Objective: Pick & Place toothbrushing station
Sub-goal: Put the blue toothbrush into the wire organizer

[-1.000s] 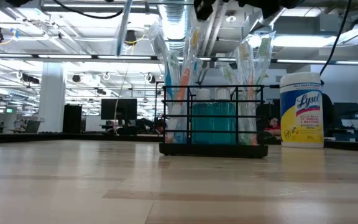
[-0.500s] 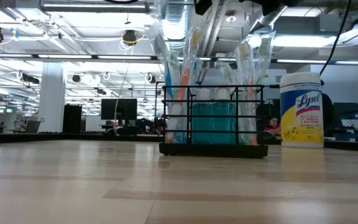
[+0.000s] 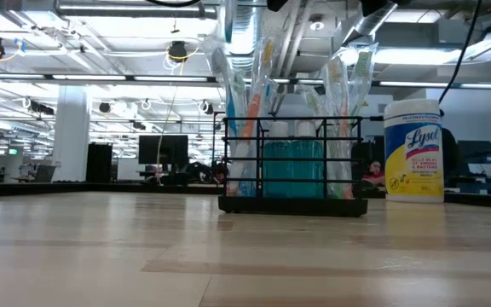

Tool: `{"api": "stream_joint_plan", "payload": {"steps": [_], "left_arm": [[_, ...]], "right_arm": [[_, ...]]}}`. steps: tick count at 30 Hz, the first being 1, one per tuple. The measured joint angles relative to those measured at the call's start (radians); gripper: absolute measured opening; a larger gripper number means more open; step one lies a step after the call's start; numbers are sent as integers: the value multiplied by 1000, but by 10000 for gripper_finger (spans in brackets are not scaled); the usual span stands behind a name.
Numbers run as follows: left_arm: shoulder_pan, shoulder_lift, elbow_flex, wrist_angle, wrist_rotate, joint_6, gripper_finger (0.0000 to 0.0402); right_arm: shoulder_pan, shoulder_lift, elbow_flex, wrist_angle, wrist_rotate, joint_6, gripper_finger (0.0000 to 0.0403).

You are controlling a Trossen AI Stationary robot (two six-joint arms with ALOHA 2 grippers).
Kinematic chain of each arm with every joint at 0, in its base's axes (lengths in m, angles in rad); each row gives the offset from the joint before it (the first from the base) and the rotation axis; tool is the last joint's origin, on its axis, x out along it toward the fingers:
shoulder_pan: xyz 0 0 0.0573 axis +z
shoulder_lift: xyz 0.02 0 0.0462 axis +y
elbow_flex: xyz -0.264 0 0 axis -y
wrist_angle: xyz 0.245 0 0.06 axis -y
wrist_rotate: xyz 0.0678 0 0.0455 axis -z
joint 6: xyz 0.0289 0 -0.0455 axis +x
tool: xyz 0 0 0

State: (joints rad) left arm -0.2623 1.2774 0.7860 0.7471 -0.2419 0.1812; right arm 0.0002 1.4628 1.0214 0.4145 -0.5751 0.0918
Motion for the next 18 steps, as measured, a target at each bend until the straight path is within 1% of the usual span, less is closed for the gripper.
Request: {"api": "stream_joint_plan", "payload": {"steps": [12, 18], "left_arm": [[0, 16, 1, 14, 1, -2, 0], [0, 37, 1, 58, 5, -2, 0]], "right_arm": [[0, 0, 0, 5, 4, -22, 93], [0, 0, 0, 5, 4, -24, 93]]}}
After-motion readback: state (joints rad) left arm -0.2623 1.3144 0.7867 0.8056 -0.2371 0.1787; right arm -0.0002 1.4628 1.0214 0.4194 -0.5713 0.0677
